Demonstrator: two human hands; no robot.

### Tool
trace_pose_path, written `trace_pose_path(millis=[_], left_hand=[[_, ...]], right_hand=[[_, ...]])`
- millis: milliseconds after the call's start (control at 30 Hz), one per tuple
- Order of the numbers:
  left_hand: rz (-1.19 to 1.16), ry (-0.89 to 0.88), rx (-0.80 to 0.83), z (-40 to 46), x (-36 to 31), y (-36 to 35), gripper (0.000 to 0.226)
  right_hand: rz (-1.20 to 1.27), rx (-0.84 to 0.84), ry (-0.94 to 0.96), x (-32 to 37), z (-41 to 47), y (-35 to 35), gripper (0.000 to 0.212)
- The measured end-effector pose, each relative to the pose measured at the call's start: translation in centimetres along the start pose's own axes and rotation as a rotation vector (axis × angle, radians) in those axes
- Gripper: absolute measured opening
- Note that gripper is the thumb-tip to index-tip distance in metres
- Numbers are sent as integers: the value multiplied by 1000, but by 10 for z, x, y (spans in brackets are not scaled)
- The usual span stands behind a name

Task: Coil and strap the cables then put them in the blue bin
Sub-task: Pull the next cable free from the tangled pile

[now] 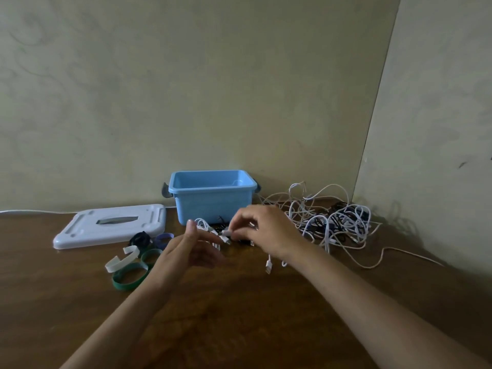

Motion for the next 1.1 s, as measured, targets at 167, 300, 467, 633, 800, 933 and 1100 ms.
trace_pose_path(millis=[167,300,467,633,800,933,1100], left_hand=[[158,-12,17,-1,-2,-3,34],[200,2,30,1,1,-2,13],[229,-45,-22,-1,-7,3,14],[252,-52,-73,2,-9,13,13],[291,-63,-139,3,-10,22,12],[315,-61,-178,5,-11,35,12],[479,46,-8,5,9,13,20]], right_hand=[[-6,24,36,14,-7,-33,12],[-11,4,50,14,-12,-39,18],[-197,-12,-70,-23,-19,-27,52],[-352,58,-304,-85,-37,-10,19],[-244,191,-322,-105,-39,-9,31],[-54,40,-343,-111,-32,24,30],[76,-194,-375,-105,-21,61,30]])
Point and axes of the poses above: each hand's wrist, its own z-axis towards the middle knuckle, its own y-axis out of the back of the hand, x = y × z, the point moved 10 cm from there along z, towards the middle knuckle, and after that the axes turned 13 degrees about -z, right-handed, at the moved point
